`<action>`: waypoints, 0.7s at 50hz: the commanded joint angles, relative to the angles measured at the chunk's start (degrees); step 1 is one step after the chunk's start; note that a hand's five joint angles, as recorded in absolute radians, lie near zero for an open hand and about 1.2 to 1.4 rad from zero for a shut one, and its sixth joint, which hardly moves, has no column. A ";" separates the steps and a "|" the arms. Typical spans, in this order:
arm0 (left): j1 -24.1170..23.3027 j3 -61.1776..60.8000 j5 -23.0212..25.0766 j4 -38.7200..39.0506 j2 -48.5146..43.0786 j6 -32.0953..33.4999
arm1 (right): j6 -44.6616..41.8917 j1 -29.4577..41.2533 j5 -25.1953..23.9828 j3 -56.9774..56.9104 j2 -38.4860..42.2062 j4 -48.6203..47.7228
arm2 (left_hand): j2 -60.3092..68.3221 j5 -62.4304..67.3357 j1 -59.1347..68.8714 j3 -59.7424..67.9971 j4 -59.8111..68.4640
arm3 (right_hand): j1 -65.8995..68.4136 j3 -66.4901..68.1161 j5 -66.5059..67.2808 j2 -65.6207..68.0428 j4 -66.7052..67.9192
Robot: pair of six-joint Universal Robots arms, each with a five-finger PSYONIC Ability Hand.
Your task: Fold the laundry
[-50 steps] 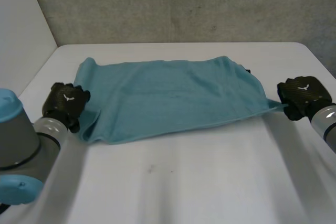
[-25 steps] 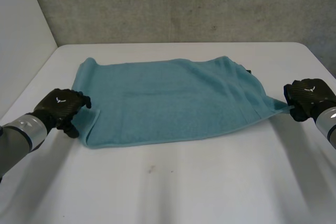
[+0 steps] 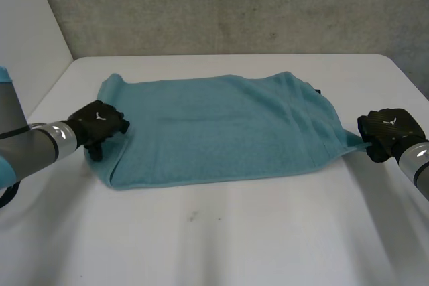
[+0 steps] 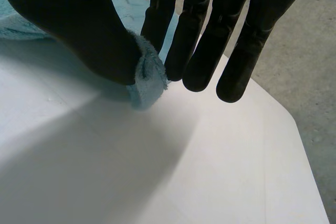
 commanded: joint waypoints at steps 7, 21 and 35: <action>-2.14 4.13 -0.03 -0.81 -3.86 1.70 | -0.21 0.14 0.06 0.12 1.39 -0.01 | -0.01 0.92 -1.15 -0.54 0.55 | 24.19 11.93 13.00 12.44 11.64; -2.23 7.83 -1.00 -3.89 -6.24 1.78 | -0.30 0.14 0.15 0.12 1.65 0.08 | 4.53 5.46 3.39 4.00 5.09 | 24.19 11.93 13.00 12.44 11.64; -2.14 8.18 -1.08 -6.17 -6.76 1.87 | -0.30 0.14 0.32 0.21 1.65 0.08 | 3.52 4.46 2.38 3.00 4.08 | 24.19 11.93 13.00 12.44 11.64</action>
